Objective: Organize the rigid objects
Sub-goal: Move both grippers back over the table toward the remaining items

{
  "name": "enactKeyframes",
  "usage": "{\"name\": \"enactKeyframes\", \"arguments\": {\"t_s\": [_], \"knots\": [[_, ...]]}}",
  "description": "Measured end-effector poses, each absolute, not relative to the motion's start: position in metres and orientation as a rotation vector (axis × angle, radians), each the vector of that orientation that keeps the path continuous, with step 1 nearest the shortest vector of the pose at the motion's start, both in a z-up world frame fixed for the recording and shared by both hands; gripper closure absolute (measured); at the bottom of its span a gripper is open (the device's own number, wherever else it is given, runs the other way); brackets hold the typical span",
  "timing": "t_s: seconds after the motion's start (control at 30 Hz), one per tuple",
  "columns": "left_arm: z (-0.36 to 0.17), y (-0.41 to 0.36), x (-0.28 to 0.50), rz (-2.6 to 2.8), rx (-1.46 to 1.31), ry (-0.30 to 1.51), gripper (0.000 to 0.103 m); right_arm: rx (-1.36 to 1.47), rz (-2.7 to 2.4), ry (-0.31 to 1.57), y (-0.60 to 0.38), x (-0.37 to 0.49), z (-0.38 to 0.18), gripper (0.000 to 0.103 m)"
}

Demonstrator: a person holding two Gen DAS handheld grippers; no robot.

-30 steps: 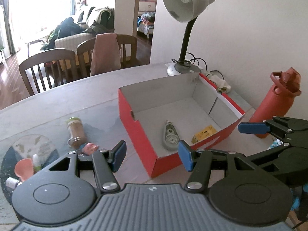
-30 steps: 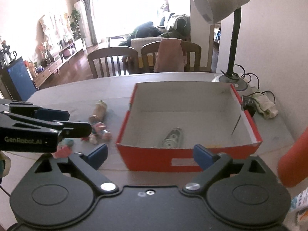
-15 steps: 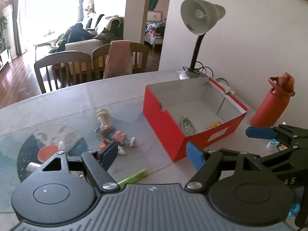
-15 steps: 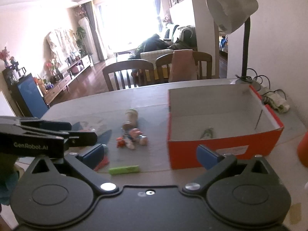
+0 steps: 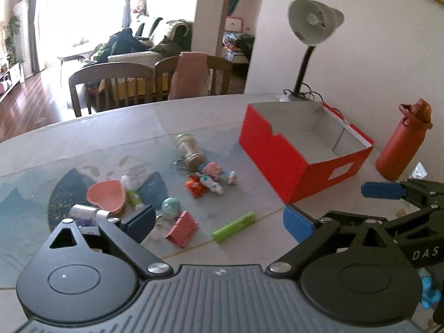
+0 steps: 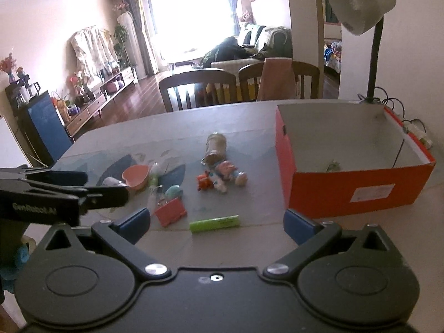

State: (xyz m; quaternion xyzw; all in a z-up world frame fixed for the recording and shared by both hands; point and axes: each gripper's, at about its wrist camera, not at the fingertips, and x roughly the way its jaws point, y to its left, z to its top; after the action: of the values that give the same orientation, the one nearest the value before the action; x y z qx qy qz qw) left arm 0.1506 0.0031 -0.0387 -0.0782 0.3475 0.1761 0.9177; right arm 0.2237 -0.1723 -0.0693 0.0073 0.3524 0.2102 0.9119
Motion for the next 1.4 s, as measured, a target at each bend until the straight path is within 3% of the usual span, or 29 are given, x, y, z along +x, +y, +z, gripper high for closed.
{"name": "enactKeyframes", "arguments": {"t_s": [0.5, 1.07, 1.4], "knots": [[-0.082, 0.100, 0.112, 0.614, -0.284, 0.696, 0.000, -0.131, 0.469, 0.790, -0.118, 0.250, -0.117, 0.003], [-0.144, 0.170, 0.145, 0.664, -0.237, 0.791, 0.000, -0.218, 0.512, 0.887, -0.107, 0.307, -0.175, 0.004], [-0.161, 0.180, 0.150, 0.664, -0.203, 0.801, 0.001, -0.213, 0.520, 0.931, -0.102, 0.319, -0.187, 0.013]]}}
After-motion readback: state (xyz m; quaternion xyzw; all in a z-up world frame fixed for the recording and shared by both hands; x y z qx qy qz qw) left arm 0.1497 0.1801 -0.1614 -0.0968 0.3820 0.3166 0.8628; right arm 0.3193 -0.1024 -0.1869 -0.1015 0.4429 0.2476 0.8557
